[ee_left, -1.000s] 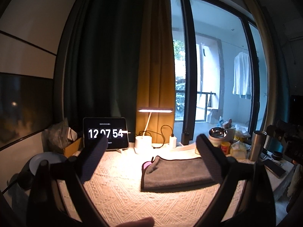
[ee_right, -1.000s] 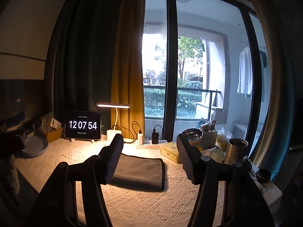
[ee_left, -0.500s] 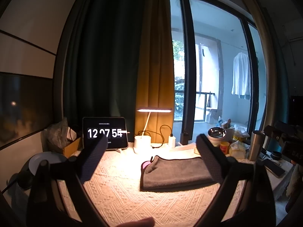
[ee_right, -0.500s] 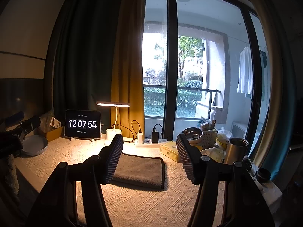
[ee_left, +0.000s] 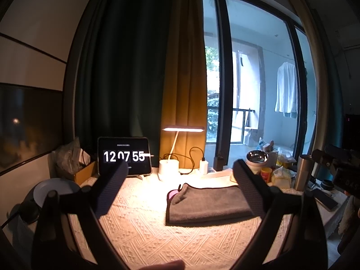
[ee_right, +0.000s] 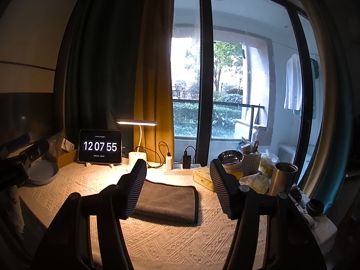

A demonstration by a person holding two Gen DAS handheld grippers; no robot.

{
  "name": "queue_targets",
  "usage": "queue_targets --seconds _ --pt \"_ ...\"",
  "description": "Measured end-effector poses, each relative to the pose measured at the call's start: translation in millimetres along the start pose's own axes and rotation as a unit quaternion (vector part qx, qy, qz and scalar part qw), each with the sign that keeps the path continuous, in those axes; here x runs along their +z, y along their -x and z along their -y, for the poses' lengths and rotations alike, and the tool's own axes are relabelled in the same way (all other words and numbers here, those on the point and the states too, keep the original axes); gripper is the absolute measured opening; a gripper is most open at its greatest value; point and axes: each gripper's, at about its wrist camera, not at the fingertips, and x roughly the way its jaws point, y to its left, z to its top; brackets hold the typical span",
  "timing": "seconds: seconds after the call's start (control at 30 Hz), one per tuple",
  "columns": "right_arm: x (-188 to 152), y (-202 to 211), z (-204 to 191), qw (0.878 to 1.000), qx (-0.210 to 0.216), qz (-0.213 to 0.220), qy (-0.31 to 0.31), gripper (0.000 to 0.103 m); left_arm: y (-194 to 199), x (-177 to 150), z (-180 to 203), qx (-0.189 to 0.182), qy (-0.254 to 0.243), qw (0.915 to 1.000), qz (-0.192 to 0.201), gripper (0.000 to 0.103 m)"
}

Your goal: Fold towel

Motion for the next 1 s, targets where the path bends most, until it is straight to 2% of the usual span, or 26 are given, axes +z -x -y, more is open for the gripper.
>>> queue_targets --seconds 1.0 --pt "-0.1 -0.1 -0.8 1.0 0.003 0.0 -0.002 0.062 1.0 -1.9 2.3 -0.004 0.0 1.0 -0.001 0.096"
